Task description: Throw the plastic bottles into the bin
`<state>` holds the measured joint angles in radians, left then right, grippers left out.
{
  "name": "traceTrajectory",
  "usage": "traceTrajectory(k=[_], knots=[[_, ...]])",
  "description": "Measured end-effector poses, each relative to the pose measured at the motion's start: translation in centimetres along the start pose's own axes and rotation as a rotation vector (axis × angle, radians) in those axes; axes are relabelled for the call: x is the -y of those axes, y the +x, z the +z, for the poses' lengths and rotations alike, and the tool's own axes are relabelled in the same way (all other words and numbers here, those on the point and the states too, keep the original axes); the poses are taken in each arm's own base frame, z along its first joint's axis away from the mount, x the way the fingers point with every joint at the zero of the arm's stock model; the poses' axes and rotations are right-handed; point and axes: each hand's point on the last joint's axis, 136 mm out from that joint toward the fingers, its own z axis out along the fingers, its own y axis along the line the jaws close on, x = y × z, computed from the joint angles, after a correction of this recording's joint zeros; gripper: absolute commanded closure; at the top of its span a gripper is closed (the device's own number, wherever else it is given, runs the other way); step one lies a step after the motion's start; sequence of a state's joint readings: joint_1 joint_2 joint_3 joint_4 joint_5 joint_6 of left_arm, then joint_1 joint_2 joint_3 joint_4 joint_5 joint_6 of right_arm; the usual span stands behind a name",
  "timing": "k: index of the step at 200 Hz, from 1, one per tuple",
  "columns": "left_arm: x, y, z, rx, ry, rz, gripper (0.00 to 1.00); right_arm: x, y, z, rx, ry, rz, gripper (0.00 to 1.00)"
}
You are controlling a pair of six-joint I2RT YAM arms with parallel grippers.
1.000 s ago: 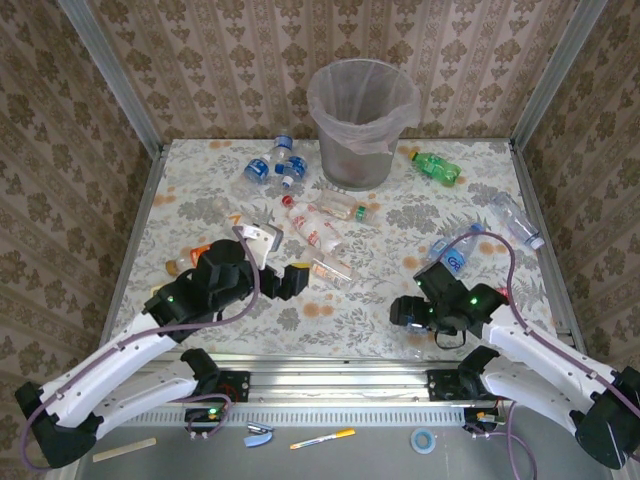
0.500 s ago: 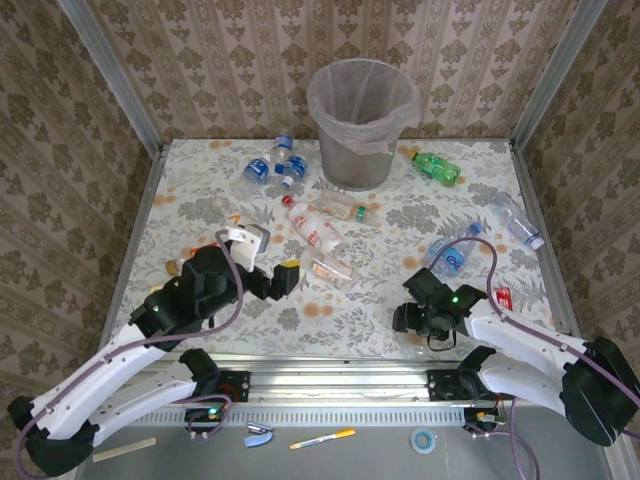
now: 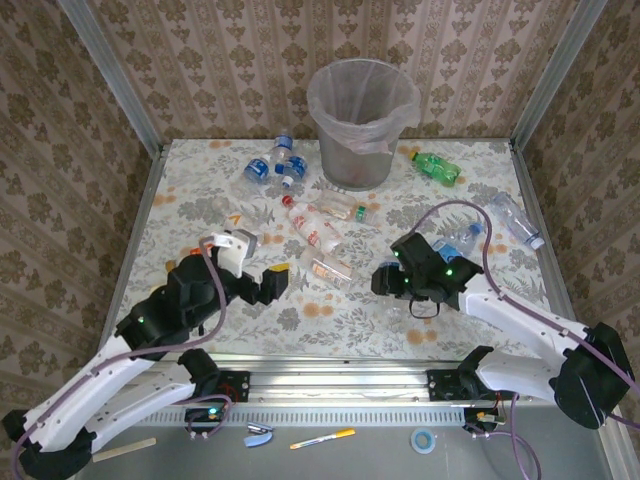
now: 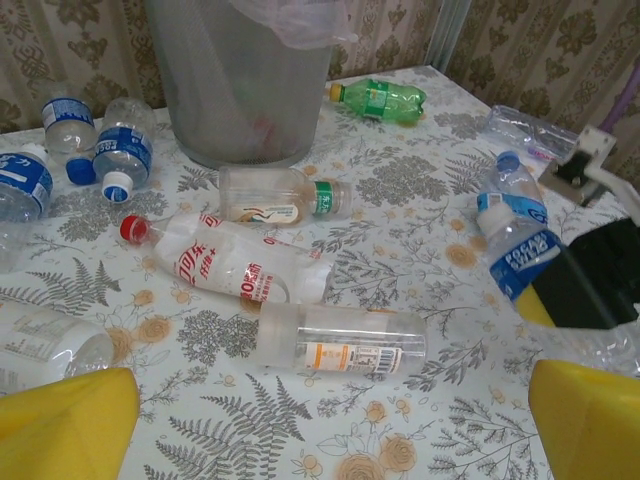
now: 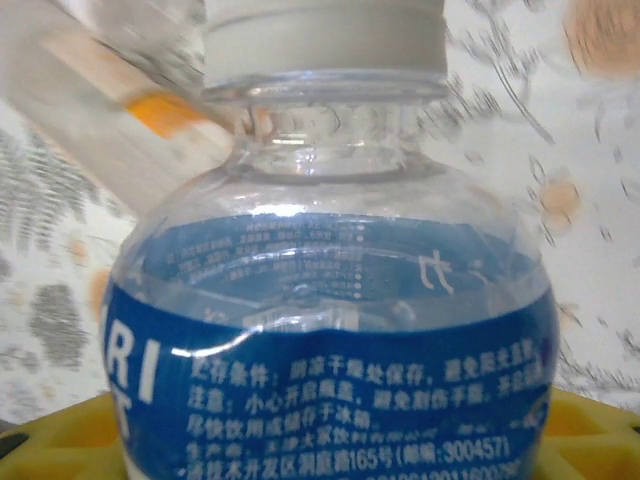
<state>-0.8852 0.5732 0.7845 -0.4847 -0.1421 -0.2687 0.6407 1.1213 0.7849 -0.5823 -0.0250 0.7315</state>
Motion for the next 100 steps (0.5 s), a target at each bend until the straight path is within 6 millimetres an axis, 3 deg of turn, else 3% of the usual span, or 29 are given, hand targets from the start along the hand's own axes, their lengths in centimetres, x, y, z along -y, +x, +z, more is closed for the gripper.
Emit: traceTrajectory(k=[32, 72, 100], knots=[[-0.3, 0.0, -0.6, 0.020, -0.006, -0.002, 0.00, -3.0, -4.0, -3.9, 0.147, -0.085, -0.064, 0.51], [-0.5, 0.6, -0.8, 0.024, -0.008, -0.003, 0.00, -7.5, -9.8, -12.0, 0.431, -0.227, -0.179, 0.53], [-0.6, 0.5, -1.1, 0.038, -0.008, -0.004, 0.00, -9.1, -13.0, -17.1, 0.620, -0.257, -0.253, 0.54]])
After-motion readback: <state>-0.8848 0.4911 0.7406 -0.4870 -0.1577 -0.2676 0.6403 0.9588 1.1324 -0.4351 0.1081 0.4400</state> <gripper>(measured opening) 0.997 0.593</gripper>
